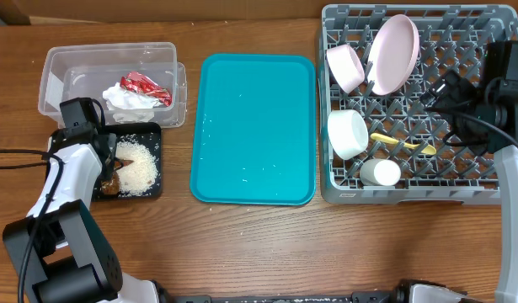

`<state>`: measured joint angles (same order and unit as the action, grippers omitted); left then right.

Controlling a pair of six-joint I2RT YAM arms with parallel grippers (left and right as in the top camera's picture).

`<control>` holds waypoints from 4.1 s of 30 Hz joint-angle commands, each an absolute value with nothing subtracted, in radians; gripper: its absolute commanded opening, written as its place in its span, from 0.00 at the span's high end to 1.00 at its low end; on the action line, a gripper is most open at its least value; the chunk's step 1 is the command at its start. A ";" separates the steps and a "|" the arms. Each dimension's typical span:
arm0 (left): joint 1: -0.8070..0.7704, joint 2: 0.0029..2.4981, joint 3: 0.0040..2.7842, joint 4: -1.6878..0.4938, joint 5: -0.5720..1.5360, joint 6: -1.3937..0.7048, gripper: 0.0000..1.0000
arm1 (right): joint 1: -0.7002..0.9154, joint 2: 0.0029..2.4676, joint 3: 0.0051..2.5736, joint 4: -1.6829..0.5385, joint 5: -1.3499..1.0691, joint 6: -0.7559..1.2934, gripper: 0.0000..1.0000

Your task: Sort waste into correct bins and load items into the dishwasher

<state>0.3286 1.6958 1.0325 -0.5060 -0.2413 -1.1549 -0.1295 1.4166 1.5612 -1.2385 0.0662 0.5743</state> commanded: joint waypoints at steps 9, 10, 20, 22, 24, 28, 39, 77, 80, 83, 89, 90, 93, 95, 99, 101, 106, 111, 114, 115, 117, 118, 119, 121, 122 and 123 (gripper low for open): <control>0.324 1.560 1.254 -0.543 0.496 -0.421 0.74 | -0.118 1.328 1.614 -1.158 -0.070 0.389 0.00; 0.321 1.533 1.275 -0.542 0.606 -0.382 0.71 | -0.109 1.294 1.628 -1.153 -0.071 0.359 0.00; 0.260 1.433 1.292 -0.550 0.709 -0.407 0.00 | -0.094 0.804 1.644 -1.263 -0.073 0.345 0.00; 0.260 1.435 1.292 -0.550 0.632 -0.407 0.00 | -0.094 0.748 1.644 -1.269 -0.073 0.344 0.00; 0.260 1.435 1.292 -0.550 0.563 -0.407 0.00 | -0.094 0.733 1.644 -1.303 -0.073 0.344 0.00; 0.260 1.435 1.292 -0.550 0.485 -0.407 0.00 | -0.094 0.735 1.644 -1.408 -0.017 0.306 0.00; 0.260 1.435 1.292 -0.550 0.479 -0.407 0.00 | -0.067 0.563 1.035 -0.658 -0.085 0.306 0.00; 0.213 1.331 1.151 -0.545 0.460 -0.404 0.00 | 0.064 0.007 0.008 -0.080 -0.054 0.314 0.00; 0.127 1.196 0.973 -0.530 0.310 -0.389 0.00 | 0.064 0.007 0.009 -0.080 -0.054 0.314 0.00; 0.045 0.987 0.750 -0.372 0.142 -0.386 0.00 | 0.064 0.007 0.008 -0.080 -0.054 0.314 0.00; 0.029 0.410 0.319 -0.175 0.122 -0.218 0.00 | 0.064 0.007 0.009 -0.080 -0.054 0.314 0.00; 0.029 0.315 0.278 -0.172 0.112 -0.184 0.00 | 0.064 0.007 0.008 -0.080 -0.054 0.314 0.00; 0.030 0.144 0.204 -0.145 0.021 -0.163 0.00 | 0.064 0.007 0.009 -0.080 -0.054 0.314 0.00; 0.030 0.065 0.155 -0.143 -0.037 -0.160 0.00 | 0.064 0.007 0.008 -0.080 -0.054 0.314 0.00; 0.041 0.042 0.050 -0.065 -0.060 -0.153 0.00 | 0.064 0.007 0.008 -0.080 -0.054 0.314 0.00; 0.042 0.038 0.006 -0.015 -0.060 -0.153 0.00 | 0.064 0.007 0.008 -0.080 -0.054 0.314 0.00; 0.043 0.002 0.005 -0.072 -0.052 -0.075 0.00 | 0.064 0.007 0.008 -0.080 -0.054 0.313 0.00; 0.046 0.003 0.005 -0.072 -0.052 -0.074 0.00 | 0.064 0.007 0.008 -0.080 -0.054 0.314 0.00; 0.046 0.004 0.005 -0.072 -0.052 -0.074 0.00 | 0.064 0.007 0.008 -0.080 -0.054 0.314 0.00; 0.046 0.004 0.005 -0.072 -0.052 -0.074 0.00 | 0.064 0.007 0.008 -0.080 -0.054 0.314 0.00; 0.046 0.004 0.005 -0.072 -0.052 -0.074 0.00 | 0.064 0.007 0.008 -0.080 -0.054 0.314 0.00; 0.046 0.004 0.005 -0.072 -0.052 -0.074 0.00 | 0.064 0.007 0.008 -0.080 -0.054 0.314 0.00; 0.046 0.004 0.005 -0.072 -0.052 -0.074 0.00 | 0.064 0.007 0.008 -0.080 -0.054 0.314 0.00; 0.046 0.004 0.005 -0.072 -0.052 -0.074 0.00 | 0.064 0.007 0.008 -0.080 -0.054 0.314 0.00; 0.046 0.004 0.005 -0.072 -0.052 -0.074 0.00 | 0.064 0.007 0.008 -0.080 -0.054 0.314 0.00; 0.046 0.004 0.005 -0.072 -0.052 -0.074 0.00 | 0.064 0.007 0.008 -0.080 -0.054 0.314 0.00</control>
